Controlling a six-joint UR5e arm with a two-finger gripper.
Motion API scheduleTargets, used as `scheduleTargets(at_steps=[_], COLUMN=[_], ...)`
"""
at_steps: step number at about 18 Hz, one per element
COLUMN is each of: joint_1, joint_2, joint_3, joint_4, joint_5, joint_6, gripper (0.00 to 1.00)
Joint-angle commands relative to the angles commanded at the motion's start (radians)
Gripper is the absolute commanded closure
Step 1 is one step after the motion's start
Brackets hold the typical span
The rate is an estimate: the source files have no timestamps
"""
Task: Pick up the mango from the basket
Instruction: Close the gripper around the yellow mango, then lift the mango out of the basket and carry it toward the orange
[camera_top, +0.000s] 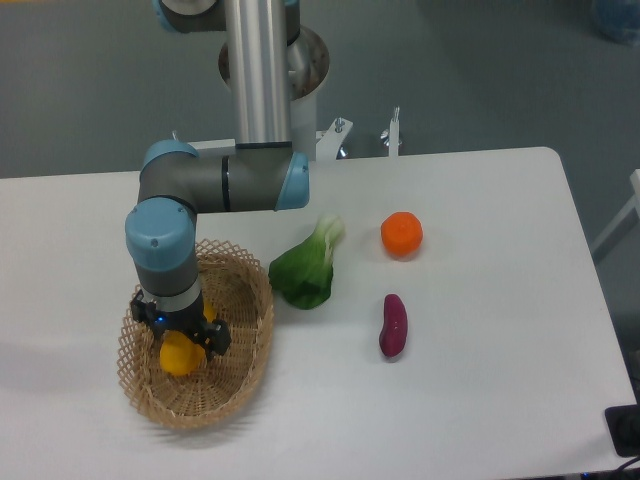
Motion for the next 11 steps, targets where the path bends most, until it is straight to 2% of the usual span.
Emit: scheduleTargets(at_steps=[4,7,11], joint_1=[-0.002,0.000,0.011], joint_2=[0.000,0.009,0.067], joint_3=[0.000,0.003,0.017], joint_4=[-0.002,0.000,-0.011], joint_5=[0.006,0.006,0.008], joint_6=[0.005,0.008,0.020], gripper=[0.56,0.56,0.56])
